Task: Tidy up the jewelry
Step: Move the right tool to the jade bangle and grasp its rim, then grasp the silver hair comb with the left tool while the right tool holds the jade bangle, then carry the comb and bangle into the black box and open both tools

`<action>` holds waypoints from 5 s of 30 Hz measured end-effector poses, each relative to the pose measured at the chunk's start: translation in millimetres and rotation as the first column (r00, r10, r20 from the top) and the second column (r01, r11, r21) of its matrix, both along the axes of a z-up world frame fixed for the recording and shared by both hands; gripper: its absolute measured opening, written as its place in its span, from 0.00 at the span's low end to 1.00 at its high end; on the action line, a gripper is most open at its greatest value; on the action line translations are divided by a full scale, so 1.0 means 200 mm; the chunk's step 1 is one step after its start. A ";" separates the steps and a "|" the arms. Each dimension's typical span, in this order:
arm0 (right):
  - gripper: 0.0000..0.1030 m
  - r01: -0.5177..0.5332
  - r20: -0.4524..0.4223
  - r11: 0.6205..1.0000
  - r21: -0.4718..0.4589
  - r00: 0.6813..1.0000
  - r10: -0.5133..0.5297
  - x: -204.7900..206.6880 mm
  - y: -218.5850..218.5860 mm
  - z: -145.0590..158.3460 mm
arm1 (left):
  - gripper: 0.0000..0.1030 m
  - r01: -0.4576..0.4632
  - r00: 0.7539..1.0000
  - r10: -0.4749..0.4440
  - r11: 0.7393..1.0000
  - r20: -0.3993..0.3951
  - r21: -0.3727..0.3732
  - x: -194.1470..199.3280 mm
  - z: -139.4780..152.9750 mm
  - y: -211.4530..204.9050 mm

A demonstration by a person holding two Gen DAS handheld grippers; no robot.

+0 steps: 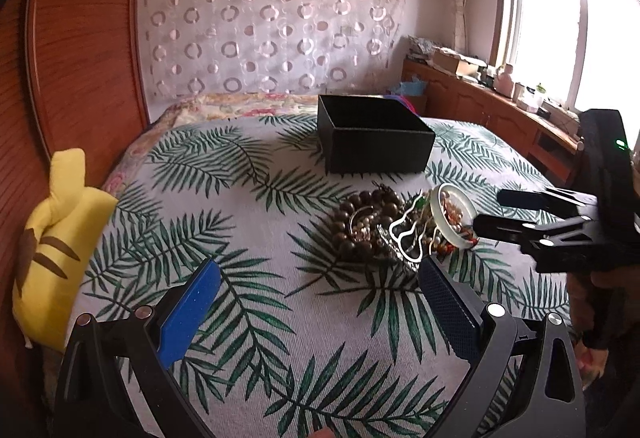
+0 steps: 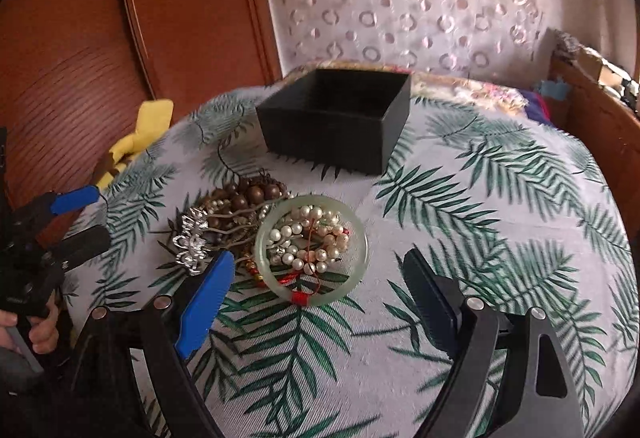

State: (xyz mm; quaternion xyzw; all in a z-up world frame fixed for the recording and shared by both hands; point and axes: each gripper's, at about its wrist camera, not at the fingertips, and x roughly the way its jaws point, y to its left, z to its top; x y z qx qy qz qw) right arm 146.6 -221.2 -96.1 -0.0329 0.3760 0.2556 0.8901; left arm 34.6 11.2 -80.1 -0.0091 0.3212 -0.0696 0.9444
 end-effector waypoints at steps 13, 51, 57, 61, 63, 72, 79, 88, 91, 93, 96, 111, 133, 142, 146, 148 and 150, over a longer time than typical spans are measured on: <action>0.86 -0.051 -0.085 0.996 -0.078 0.995 0.044 0.13 0.11 -0.08 | 0.93 0.001 0.999 -0.001 1.000 -0.042 -0.004 0.03 -0.07 0.02; 0.72 0.033 -0.027 0.999 -0.014 0.999 -0.034 -0.09 -0.22 -0.07 | 0.69 0.279 0.955 -0.240 0.925 -0.174 0.258 0.29 -0.14 -0.40; 0.72 0.033 -0.023 0.999 -0.012 0.999 -0.034 -0.10 -0.22 -0.07 | 0.66 0.287 0.954 -0.243 0.906 -0.175 0.310 0.30 -0.16 -0.42; 0.72 0.034 -0.025 0.999 -0.010 0.999 -0.034 -0.10 -0.22 -0.07 | 0.51 0.299 0.952 -0.255 0.895 -0.170 0.331 0.27 -0.15 -0.41; 0.72 0.035 -0.023 0.999 -0.010 0.999 -0.035 -0.10 -0.23 -0.07 | 0.50 0.306 0.949 -0.263 0.904 -0.174 0.298 0.27 -0.15 -0.38; 0.72 0.038 -0.022 0.999 -0.014 0.999 -0.038 -0.10 -0.22 -0.07 | 0.50 0.255 0.964 -0.236 0.949 -0.123 0.183 0.22 -0.08 -0.28; 0.72 0.035 -0.015 0.999 -0.039 0.999 -0.036 -0.10 -0.21 -0.07 | 0.50 0.257 0.964 -0.235 0.943 -0.121 0.211 0.19 -0.04 -0.26; 0.72 0.037 -0.012 0.998 -0.042 0.999 -0.037 -0.10 -0.20 -0.07 | 0.50 0.278 0.956 -0.255 0.945 -0.142 0.175 0.19 -0.01 -0.19; 0.72 0.037 -0.012 0.998 -0.042 0.999 -0.037 -0.10 -0.20 -0.07 | 0.46 0.273 0.959 -0.257 0.950 -0.118 0.149 0.19 0.04 -0.17; 0.72 0.036 -0.011 0.998 -0.041 0.999 -0.037 -0.11 -0.20 -0.07 | 0.23 0.275 0.959 -0.260 0.953 -0.115 0.131 0.20 0.08 -0.17; 0.72 0.037 -0.011 0.998 -0.042 0.999 -0.037 -0.10 -0.20 -0.07 | 0.16 0.264 0.962 -0.251 0.956 -0.110 0.127 0.22 0.10 -0.17; 0.72 0.039 -0.009 0.998 -0.050 0.999 -0.040 -0.11 -0.20 -0.07 | 0.10 0.228 0.974 -0.228 0.973 -0.004 0.035 0.24 0.21 -0.13; 0.72 0.002 0.142 0.997 -0.078 0.990 0.010 0.19 -0.03 0.25 | 0.10 0.142 0.986 -0.136 0.989 0.097 -0.049 0.62 0.34 -0.05; 0.72 -0.004 0.157 0.995 -0.100 0.987 0.020 0.41 0.04 0.31 | 0.10 0.150 0.988 -0.146 0.987 0.056 -0.061 0.89 0.27 -0.15; 0.72 -0.011 0.138 0.995 -0.101 0.990 0.025 0.49 0.06 0.29 | 0.10 0.152 0.988 -0.151 0.986 0.013 -0.067 0.99 0.19 -0.18; 0.72 -0.019 0.128 0.995 -0.101 0.991 0.032 0.52 0.08 0.28 | 0.10 0.154 0.988 -0.154 0.986 -0.009 -0.068 1.02 0.16 -0.19; 0.72 -0.026 0.120 0.994 -0.103 0.992 0.038 0.55 0.08 0.27 | 0.20 0.142 0.990 -0.143 0.987 -0.010 -0.076 1.03 0.15 -0.18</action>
